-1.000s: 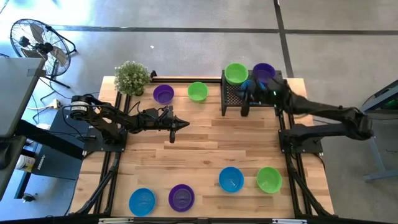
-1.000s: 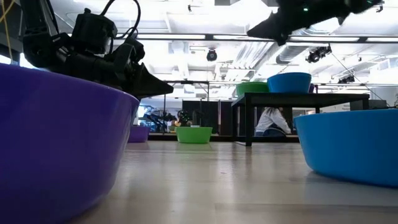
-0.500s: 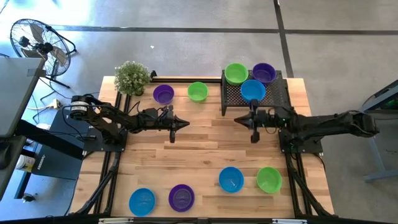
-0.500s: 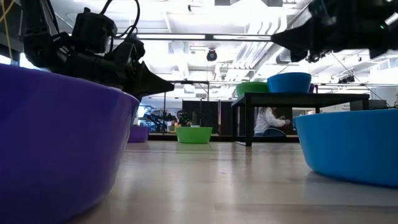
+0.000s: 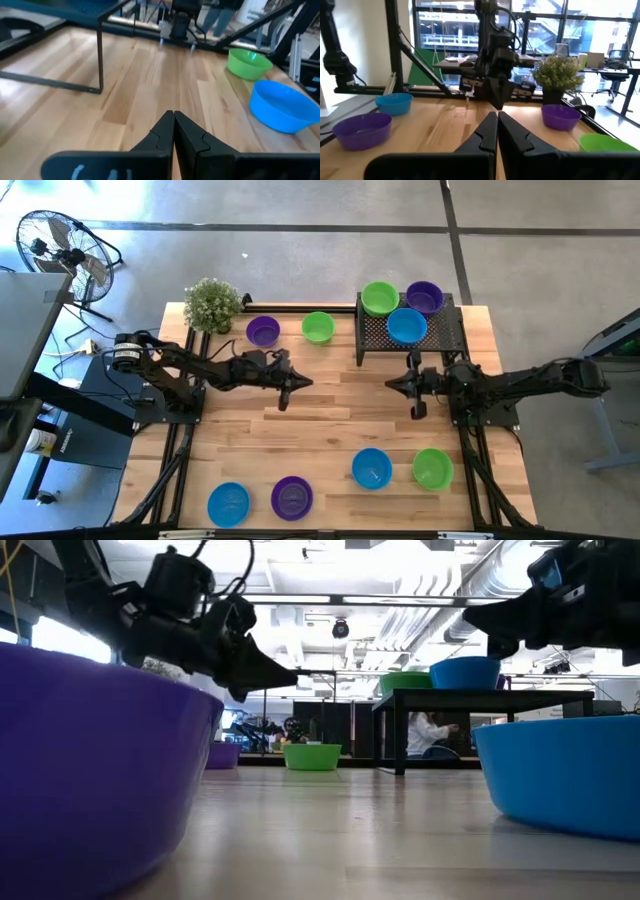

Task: Pick & Place Mini bowls
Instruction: Stack the purple bowl on the other purple bowls on the shelf

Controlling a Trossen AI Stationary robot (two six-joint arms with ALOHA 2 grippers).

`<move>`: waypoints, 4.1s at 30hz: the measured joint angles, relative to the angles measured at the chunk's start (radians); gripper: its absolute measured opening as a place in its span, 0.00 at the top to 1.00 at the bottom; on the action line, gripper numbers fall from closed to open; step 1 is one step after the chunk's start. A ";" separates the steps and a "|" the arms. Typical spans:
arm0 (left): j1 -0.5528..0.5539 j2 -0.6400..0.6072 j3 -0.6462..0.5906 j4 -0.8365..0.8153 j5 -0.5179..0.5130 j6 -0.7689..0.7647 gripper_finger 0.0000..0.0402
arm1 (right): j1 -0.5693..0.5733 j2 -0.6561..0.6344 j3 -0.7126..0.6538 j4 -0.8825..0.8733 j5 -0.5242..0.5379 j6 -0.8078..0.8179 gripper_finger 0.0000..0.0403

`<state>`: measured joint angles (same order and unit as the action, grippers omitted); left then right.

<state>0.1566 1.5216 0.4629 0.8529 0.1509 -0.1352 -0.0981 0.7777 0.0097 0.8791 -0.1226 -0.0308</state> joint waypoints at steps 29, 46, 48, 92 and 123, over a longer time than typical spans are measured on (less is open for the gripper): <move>-0.266 0.000 0.469 -0.977 -0.190 0.100 0.99 | 0.035 -0.001 -0.001 -0.003 -0.004 -0.029 1.00; -0.473 0.000 0.633 -1.377 -0.158 -0.288 0.73 | 0.035 -0.001 -0.001 -0.006 0.004 -0.038 0.99; -0.506 0.000 0.640 -1.395 -0.158 -0.348 0.65 | 0.035 -0.001 -0.001 -0.006 0.004 -0.043 0.99; -0.670 0.331 0.831 -1.482 -0.073 -0.577 0.82 | 0.036 0.000 -0.002 -0.003 0.004 0.003 1.00; -0.633 0.389 0.916 -1.604 -0.026 -0.553 0.98 | 0.035 0.002 -0.002 -0.001 0.042 -0.059 1.00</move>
<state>-0.4760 1.9102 1.3790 -0.7507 0.1252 -0.6886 -0.0631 0.7796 0.0082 0.8782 -0.0811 -0.0895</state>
